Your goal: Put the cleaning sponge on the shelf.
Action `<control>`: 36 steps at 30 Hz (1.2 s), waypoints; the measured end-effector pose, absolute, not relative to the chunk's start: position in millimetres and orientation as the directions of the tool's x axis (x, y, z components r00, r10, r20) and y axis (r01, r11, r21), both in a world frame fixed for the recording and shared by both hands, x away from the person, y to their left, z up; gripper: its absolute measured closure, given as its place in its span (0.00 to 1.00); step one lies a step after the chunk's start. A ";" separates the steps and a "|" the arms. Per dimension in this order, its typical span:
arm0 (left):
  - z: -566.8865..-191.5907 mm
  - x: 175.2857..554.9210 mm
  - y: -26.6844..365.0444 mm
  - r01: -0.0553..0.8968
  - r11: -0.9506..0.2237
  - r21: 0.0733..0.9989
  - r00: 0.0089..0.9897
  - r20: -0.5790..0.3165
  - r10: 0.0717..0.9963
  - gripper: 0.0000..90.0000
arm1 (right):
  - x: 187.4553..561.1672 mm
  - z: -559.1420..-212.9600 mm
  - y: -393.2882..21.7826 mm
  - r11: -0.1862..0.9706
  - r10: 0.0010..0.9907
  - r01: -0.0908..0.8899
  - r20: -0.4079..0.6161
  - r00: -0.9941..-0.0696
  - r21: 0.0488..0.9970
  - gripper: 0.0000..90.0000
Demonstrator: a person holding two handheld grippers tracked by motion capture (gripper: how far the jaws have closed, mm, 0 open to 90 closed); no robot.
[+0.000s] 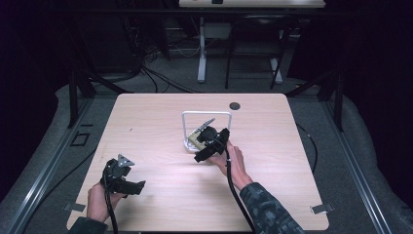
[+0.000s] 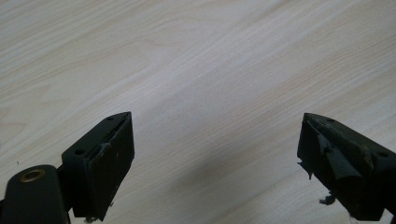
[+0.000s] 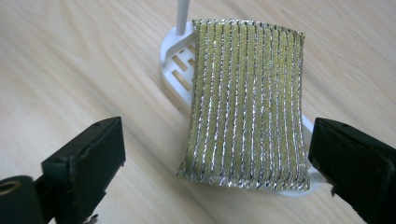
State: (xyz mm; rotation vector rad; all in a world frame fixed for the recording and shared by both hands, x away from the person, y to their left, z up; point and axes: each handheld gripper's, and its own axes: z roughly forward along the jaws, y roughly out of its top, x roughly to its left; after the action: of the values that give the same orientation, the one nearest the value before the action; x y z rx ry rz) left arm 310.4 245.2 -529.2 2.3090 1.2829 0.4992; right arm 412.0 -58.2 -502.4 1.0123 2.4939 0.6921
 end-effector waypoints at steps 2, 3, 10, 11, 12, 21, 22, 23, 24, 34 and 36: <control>-529.3 310.5 245.2 0.698 -0.466 0.544 0.502 0.094 0.860 0.12 | 407.5 -498.6 -61.9 0.626 0.713 0.537 -0.137 -0.688 0.565 0.02; -529.3 310.5 245.3 0.697 -0.466 0.545 0.502 0.094 0.860 0.12 | 405.0 -496.6 -64.2 0.627 0.710 0.533 -0.135 -0.691 0.568 0.01; -529.5 310.4 244.4 0.696 -0.468 0.544 0.501 0.097 0.860 0.12 | 385.0 -479.6 -82.4 0.633 0.686 0.500 -0.129 -0.716 0.591 0.00; -529.5 310.3 244.5 0.696 -0.466 0.545 0.500 0.097 0.860 0.12 | 382.0 -477.0 -85.6 0.632 0.681 0.494 -0.125 -0.721 0.597 0.00; -529.3 310.4 244.7 0.698 -0.468 0.543 0.502 0.095 0.859 0.12 | 378.9 -474.4 -88.6 0.630 0.680 0.490 -0.123 -0.723 0.602 0.00; -529.7 310.4 244.0 0.702 -0.467 0.538 0.503 0.090 0.859 0.12 | 354.7 -459.6 -120.9 0.618 0.678 0.473 -0.121 -0.725 0.627 0.00; -529.8 310.5 244.0 0.702 -0.468 0.537 0.503 0.091 0.859 0.12 | 352.6 -459.1 -124.7 0.619 0.679 0.473 -0.123 -0.724 0.627 0.00; -529.7 310.4 243.8 0.702 -0.468 0.537 0.502 0.092 0.860 0.12 | 350.2 -458.8 -128.5 0.617 0.682 0.475 -0.124 -0.721 0.628 0.00; -529.7 310.4 243.8 0.702 -0.467 0.537 0.502 0.091 0.860 0.12 | 347.9 -458.4 -132.6 0.617 0.683 0.475 -0.126 -0.720 0.628 0.00; -530.4 310.2 243.6 0.699 -0.471 0.538 0.505 0.095 0.858 0.12 | 322.3 -467.7 -181.7 0.591 0.727 0.518 -0.130 -0.674 0.619 0.00; -530.5 310.1 243.4 0.699 -0.469 0.539 0.504 0.093 0.858 0.12 | 317.2 -471.8 -193.1 0.579 0.740 0.531 -0.125 -0.661 0.620 0.00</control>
State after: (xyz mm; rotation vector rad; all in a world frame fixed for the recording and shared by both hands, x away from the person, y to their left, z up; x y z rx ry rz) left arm 310.1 243.4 -530.5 2.3155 1.2833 0.4940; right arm 317.2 -193.1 -471.8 1.0290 2.4415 0.7798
